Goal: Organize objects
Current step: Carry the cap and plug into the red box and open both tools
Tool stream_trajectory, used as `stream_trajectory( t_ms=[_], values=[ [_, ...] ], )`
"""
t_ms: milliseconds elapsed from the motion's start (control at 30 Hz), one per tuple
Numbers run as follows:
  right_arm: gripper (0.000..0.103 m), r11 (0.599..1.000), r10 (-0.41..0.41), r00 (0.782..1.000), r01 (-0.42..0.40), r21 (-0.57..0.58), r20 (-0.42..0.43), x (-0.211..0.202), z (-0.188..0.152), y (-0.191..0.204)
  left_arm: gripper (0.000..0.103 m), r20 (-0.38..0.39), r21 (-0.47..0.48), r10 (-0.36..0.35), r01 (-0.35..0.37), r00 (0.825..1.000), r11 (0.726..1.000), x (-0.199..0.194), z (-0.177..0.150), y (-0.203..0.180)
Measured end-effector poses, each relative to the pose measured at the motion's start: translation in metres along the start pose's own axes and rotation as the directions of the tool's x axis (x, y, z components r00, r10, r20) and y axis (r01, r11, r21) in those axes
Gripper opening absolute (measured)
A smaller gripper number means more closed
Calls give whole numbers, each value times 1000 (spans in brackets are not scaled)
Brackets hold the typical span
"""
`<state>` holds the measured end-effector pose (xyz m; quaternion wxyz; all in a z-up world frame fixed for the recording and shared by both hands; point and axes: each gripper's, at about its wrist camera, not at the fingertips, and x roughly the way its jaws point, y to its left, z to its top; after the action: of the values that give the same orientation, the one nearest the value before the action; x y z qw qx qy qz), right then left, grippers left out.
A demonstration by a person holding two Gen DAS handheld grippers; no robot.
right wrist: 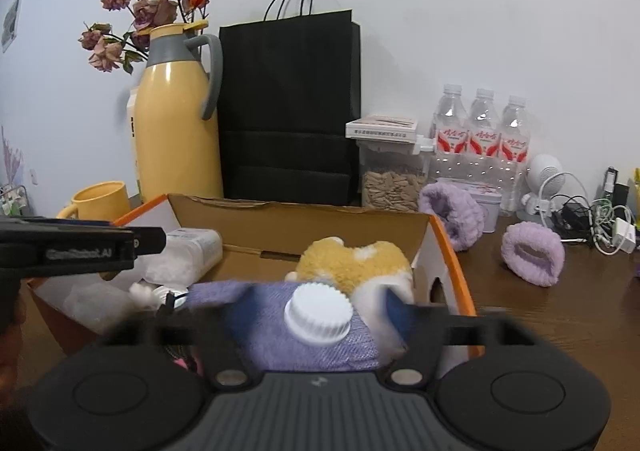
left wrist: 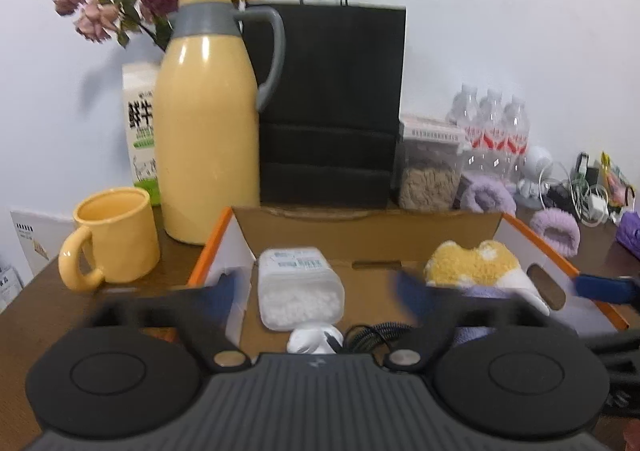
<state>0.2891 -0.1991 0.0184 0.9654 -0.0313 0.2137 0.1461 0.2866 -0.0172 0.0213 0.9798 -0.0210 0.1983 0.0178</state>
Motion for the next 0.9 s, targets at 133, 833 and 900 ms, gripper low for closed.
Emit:
stream_trajectory(
  t_ms=[133,833,900],
  values=[
    [103,1000,-3,1000,3,-1,31,-8,1,0,103,25,-3,23,-23,999,1000,-3,1,1],
    [103,999,-48,993,47,14,105,-43,-2,-11,103,61,11,19,-20,998,1000,-32,-11,1],
    [103,999,-48,992,47,11,113,-50,-4,-11,103,64,15,19,-20,998,1000,-37,-13,1]
  ],
)
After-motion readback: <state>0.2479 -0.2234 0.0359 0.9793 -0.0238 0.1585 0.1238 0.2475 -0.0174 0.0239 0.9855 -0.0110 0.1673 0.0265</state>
